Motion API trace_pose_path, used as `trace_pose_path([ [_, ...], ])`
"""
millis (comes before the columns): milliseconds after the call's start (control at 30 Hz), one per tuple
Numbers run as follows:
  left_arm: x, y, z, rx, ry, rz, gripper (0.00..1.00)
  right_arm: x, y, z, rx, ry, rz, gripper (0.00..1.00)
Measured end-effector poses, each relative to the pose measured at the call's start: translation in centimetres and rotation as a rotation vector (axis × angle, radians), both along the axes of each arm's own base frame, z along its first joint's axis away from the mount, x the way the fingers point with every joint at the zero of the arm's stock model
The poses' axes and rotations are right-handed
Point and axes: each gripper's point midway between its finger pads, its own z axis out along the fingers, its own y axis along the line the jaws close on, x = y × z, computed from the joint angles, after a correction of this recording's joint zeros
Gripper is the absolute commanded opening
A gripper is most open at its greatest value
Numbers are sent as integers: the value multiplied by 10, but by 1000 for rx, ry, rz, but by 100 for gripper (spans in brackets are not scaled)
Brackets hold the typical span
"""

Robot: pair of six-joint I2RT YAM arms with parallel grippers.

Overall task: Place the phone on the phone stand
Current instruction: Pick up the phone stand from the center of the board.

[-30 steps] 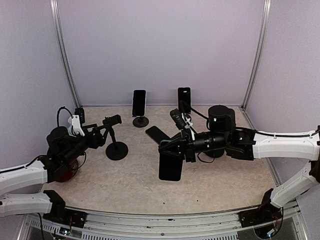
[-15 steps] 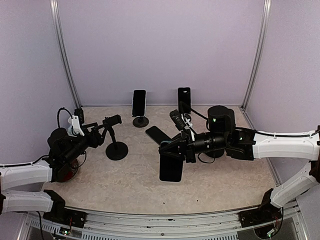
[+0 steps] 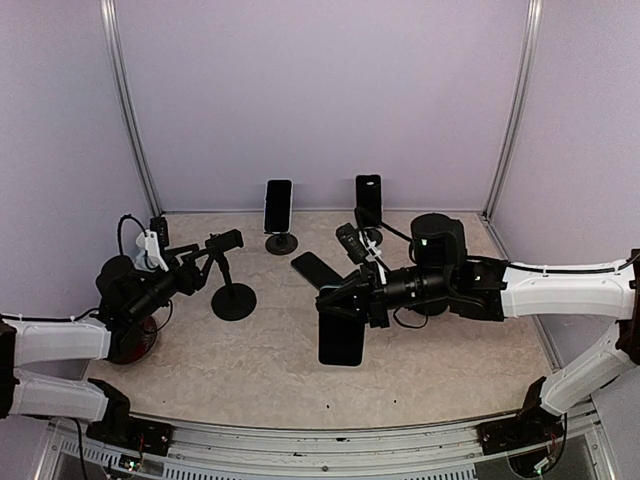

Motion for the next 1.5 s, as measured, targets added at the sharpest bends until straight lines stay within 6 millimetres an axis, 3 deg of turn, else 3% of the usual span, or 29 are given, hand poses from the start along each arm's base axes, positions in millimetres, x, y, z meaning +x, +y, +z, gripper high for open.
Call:
trace_pose_path([
  [367,6,0,-8,-11,9,-47,60,0,1,-2,-4,4,1,0],
  [733,4,-9,-12,-19,11,-122,43,2,1,-6,-12,9,-1,0],
  [1300,3,-12,-4,-30,-14,-167,40,6,4,-15,-29,25,3,0],
  [1500,3,-12,-2,-34,-18,-173,35,6,5,-17,-32,29,8,0],
])
